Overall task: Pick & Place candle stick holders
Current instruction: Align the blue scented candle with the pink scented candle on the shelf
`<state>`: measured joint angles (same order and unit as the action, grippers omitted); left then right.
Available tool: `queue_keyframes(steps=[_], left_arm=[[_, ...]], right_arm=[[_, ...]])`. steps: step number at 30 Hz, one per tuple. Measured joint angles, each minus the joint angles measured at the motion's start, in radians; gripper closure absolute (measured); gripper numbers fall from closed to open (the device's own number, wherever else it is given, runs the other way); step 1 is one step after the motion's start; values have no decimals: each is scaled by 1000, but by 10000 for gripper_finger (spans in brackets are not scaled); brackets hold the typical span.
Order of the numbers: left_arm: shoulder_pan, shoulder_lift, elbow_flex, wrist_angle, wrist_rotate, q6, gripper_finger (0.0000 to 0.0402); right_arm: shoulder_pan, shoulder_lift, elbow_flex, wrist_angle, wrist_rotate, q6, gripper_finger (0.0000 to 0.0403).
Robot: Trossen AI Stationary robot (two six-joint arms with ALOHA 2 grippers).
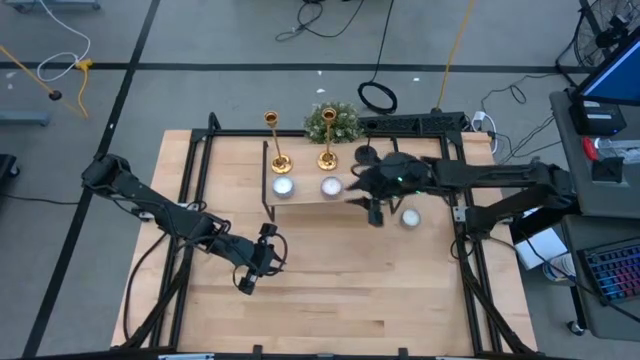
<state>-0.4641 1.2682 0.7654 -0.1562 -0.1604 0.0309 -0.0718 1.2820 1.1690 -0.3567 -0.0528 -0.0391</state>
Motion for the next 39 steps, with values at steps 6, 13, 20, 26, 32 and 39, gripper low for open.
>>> queue_keyframes(steps=[6,13,20,26,32,39], left_arm=[[0,0,0,9,-20,-6,314],[0,0,0,34,-51,-8,314],[0,0,0,33,-51,-5,314],[0,0,0,38,-52,50,314],[2,0,0,72,-52,70,314],[23,0,0,85,-52,73,314]], right_arm=[[114,-116,-1,-261,6,164,260],[224,-149,-1,-530,140,378,251],[244,-161,-152,-682,230,678,250],[238,-159,-392,-628,208,731,250],[220,-159,-509,-552,231,665,250],[220,-159,-519,-462,287,414,250]])
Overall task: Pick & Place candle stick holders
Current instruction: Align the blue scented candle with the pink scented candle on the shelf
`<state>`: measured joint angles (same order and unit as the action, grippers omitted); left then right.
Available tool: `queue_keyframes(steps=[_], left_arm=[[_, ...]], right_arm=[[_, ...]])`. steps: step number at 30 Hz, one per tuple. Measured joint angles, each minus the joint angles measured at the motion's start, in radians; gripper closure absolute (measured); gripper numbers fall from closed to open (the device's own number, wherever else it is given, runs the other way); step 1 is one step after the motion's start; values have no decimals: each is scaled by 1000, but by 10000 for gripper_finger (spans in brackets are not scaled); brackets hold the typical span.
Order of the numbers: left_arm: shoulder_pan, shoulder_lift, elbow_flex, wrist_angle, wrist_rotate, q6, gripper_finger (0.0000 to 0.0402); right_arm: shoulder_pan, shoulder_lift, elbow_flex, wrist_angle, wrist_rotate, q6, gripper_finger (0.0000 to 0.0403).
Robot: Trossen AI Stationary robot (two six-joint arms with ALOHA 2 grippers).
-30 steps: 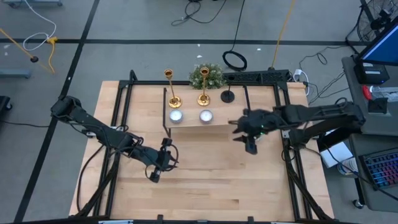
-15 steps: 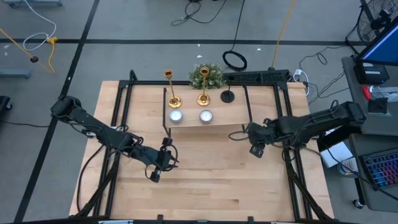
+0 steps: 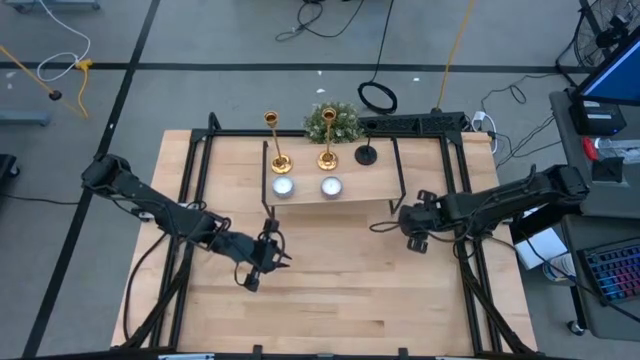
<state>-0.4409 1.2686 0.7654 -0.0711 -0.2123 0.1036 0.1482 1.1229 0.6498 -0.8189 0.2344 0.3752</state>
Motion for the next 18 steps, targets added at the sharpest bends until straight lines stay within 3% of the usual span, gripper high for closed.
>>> queue_keyframes(steps=[9,18], left_arm=[[22,0,0,-6,1,6,314],[22,0,0,-7,2,15,314]], right_arm=[[-3,1,-4,12,-1,5,250],[-2,0,-116,205,1,-7,270]])
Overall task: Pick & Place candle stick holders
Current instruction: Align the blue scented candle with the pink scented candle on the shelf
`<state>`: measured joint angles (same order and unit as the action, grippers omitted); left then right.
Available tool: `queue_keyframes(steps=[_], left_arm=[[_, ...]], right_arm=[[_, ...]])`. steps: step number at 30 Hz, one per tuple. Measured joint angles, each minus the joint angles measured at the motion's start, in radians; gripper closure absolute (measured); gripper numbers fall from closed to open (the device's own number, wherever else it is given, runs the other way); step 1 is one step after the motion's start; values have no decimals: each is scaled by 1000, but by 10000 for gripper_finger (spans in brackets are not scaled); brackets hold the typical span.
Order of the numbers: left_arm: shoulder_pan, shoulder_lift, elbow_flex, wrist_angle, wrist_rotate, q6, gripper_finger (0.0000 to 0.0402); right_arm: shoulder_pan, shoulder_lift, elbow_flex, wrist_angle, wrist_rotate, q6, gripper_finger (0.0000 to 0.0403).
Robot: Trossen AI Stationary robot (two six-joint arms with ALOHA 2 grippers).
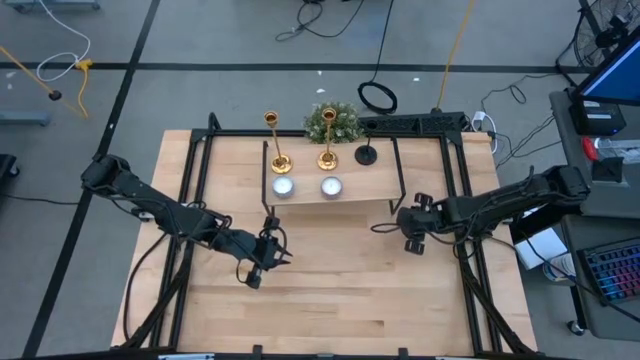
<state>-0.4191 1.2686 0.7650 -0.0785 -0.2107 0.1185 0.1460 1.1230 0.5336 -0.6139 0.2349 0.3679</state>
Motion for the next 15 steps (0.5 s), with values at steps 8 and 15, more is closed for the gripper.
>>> queue_keyframes(steps=[8,15], left_arm=[[0,0,0,0,0,-16,314],[0,0,0,0,0,-17,314]], right_arm=[[0,1,-5,9,31,-5,373],[11,-2,-10,49,-95,120,393]])
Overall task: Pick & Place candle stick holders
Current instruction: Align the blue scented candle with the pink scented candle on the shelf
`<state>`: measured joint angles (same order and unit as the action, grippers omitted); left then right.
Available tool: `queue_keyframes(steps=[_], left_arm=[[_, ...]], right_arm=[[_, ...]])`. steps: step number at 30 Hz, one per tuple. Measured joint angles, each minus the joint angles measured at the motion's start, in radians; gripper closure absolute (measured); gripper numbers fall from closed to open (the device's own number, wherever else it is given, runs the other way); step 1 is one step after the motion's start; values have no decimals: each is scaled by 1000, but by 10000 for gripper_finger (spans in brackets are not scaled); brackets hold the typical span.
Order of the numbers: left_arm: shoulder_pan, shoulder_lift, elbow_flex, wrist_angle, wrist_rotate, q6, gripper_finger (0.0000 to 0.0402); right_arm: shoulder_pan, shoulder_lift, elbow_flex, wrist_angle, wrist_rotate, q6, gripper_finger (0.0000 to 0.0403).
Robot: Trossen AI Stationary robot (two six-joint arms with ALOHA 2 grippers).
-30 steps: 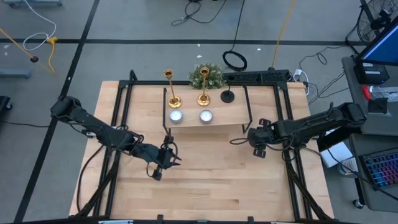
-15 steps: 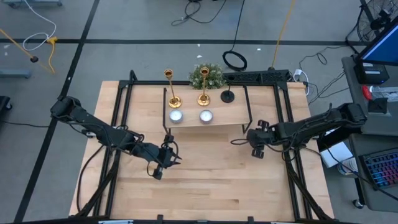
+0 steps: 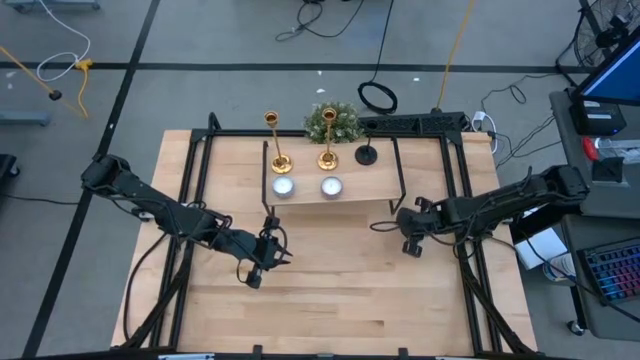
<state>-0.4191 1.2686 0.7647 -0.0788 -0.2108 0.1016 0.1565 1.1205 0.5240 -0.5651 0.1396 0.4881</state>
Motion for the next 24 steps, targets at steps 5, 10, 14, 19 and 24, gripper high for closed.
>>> queue_keyframes(steps=[5,10,14,19,24], left_arm=[[0,0,0,-5,0,2,314],[0,0,0,-6,0,5,314],[0,0,0,-8,0,2,314],[0,0,0,-8,0,1,314],[0,0,0,-8,1,0,314]], right_arm=[[55,-17,0,100,-98,43,401],[106,-53,2,227,-90,21,402],[114,-66,3,240,-87,-3,401],[116,-65,3,298,-99,-5,380],[145,-66,4,395,-125,-35,331]])
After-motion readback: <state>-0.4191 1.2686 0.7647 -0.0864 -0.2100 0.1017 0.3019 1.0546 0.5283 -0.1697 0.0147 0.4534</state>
